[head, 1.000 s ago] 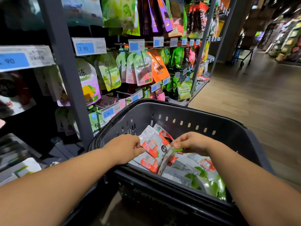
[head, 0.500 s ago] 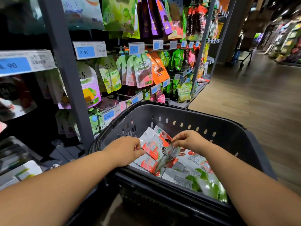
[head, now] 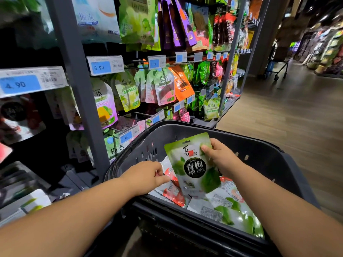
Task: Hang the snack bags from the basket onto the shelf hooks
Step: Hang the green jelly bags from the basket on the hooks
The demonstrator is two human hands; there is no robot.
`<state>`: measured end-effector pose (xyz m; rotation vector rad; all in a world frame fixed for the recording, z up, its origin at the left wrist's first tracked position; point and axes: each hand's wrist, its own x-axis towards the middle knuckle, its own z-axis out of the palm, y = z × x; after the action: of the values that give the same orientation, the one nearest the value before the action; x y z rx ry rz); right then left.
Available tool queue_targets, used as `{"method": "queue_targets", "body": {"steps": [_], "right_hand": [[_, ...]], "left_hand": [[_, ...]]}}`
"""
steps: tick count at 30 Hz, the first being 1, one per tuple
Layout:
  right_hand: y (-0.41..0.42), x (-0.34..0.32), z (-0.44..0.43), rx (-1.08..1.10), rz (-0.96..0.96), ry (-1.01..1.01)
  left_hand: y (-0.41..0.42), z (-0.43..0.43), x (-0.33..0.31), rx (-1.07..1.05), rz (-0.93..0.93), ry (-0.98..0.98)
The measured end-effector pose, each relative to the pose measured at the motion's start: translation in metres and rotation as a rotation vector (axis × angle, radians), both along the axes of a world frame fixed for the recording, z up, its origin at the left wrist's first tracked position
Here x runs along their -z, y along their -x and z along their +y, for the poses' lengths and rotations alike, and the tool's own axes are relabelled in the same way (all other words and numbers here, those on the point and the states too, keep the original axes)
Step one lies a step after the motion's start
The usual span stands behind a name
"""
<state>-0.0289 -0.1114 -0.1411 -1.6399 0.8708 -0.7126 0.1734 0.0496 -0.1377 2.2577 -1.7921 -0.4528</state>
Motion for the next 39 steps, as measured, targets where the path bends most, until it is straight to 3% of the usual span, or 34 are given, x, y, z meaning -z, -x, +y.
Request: {"method": "queue_targets", "body": {"steps": [3, 7, 11, 17, 24, 29, 31, 35, 39], "right_hand": [[-0.017, -0.008, 0.013, -0.060, -0.212, -0.101], [-0.034, -0.016, 0.029, -0.139, -0.426, -0.222], [-0.040, -0.022, 0.034, -0.155, -0.499, -0.233], [-0.042, -0.022, 0.035, -0.235, -0.507, -0.254], [-0.015, 0.000, 0.012, -0.245, -0.074, -0.227], [0.024, 0.034, -0.016, -0.302, 0.803, 0.014], [0.034, 0.044, -0.019, -0.352, 1.013, -0.013], [0.034, 0.051, -0.013, -0.439, 1.284, 0.027], [0.026, 0.055, -0.009, -0.420, 1.362, 0.041]], "left_hand": [[0.002, 0.001, -0.004, -0.009, 0.074, -0.005], [-0.003, 0.000, -0.008, -0.025, 0.316, 0.008], [-0.006, -0.001, -0.012, -0.049, 0.556, 0.044], [-0.008, 0.002, -0.015, -0.120, 0.686, 0.084], [-0.009, 0.001, -0.014, -0.262, 0.748, 0.270], [-0.012, -0.002, -0.009, -0.316, 0.764, 0.305], [-0.012, -0.003, -0.008, -0.321, 0.750, 0.285], [-0.011, -0.002, -0.006, -0.317, 0.728, 0.281], [-0.012, -0.001, -0.006, -0.317, 0.725, 0.275]]}}
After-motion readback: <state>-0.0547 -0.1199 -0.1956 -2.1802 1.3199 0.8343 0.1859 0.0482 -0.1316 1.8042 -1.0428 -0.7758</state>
